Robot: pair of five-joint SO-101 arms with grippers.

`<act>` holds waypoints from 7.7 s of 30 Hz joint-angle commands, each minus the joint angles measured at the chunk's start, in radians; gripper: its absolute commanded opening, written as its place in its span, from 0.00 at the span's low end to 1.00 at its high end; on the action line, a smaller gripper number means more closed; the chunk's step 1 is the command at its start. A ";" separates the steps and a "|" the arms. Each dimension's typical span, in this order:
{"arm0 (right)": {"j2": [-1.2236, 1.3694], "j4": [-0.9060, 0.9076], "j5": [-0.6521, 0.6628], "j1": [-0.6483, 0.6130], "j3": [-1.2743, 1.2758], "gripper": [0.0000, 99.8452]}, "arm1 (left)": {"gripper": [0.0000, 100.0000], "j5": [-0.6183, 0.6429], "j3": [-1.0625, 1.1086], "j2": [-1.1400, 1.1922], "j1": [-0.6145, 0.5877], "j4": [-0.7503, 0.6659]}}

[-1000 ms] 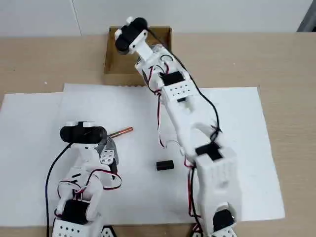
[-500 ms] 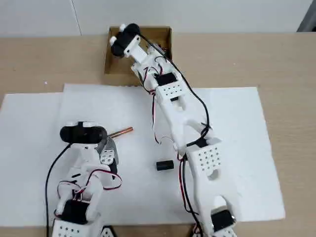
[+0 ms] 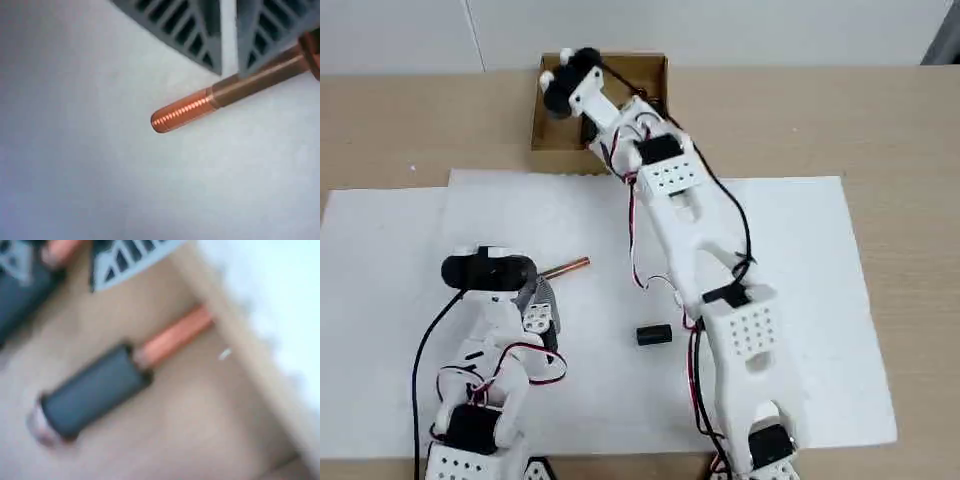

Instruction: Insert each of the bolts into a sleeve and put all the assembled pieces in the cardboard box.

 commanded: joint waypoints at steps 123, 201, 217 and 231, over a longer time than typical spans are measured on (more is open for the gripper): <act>-1.779 0.834 -0.195 0.441 1.275 0.01 | 0.01 -0.284 -0.056 -0.009 -0.157 0.011; -1.827 0.753 -0.204 0.607 1.378 0.00 | 0.01 0.827 -1.356 1.778 -0.011 0.623; -1.827 0.748 -0.204 0.601 1.378 0.00 | 0.01 0.752 -1.351 1.812 -0.146 0.543; -1.827 0.760 -0.204 0.605 1.378 0.00 | 0.01 0.755 -1.527 2.010 -0.173 0.523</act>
